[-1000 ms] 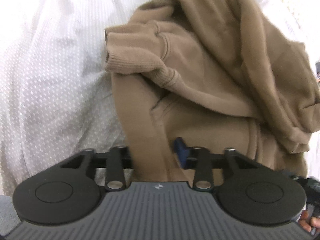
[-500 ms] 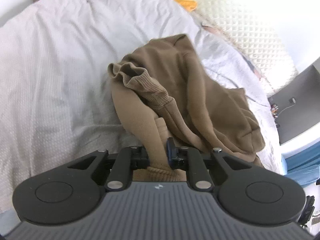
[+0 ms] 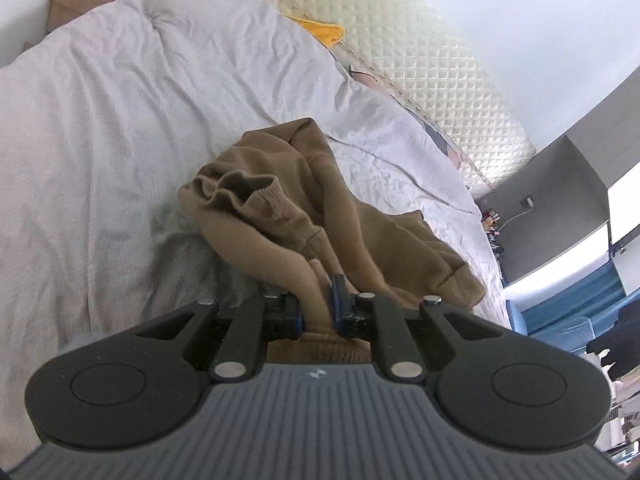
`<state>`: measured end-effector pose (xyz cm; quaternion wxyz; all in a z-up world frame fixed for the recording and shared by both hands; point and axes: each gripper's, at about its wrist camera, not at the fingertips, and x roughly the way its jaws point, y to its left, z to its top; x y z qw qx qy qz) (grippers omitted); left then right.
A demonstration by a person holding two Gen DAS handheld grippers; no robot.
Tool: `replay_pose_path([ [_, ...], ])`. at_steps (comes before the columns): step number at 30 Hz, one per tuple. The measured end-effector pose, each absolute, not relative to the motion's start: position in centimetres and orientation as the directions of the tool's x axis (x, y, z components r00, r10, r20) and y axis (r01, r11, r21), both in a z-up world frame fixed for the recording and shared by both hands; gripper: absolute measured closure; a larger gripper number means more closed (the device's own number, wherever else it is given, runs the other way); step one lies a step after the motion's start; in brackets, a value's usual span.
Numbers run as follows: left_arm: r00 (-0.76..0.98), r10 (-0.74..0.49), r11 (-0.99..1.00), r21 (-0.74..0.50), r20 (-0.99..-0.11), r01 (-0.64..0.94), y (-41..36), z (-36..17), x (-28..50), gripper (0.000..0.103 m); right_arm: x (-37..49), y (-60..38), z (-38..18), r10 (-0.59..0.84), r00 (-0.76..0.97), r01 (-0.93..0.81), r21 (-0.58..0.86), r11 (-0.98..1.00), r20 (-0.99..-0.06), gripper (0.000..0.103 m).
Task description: Fold large clothes
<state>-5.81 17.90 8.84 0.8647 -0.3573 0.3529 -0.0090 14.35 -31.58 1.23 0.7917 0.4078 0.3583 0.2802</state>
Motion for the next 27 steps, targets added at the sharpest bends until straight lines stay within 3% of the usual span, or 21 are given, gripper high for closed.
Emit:
replay_pose_path([
  [8, 0.801, -0.263, 0.690, -0.685, -0.538, -0.233, 18.8, 7.7, -4.0, 0.091, 15.7, -31.7, 1.1, 0.732, 0.590, -0.096, 0.871, 0.482, -0.340, 0.086],
  [15, 0.834, -0.227, 0.596, -0.749, -0.502, -0.288, 21.4, 8.0, 6.6, 0.091, 24.5, -29.5, 2.4, 0.716, 0.608, 0.036, 0.912, 0.408, -0.345, 0.085],
  [27, 0.771, -0.153, 0.526, -0.712, -0.618, -0.466, 26.3, 2.3, 27.8, 0.090, 41.3, -26.2, -1.3, 0.588, 0.642, 0.268, 0.862, 0.430, -0.492, 0.085],
])
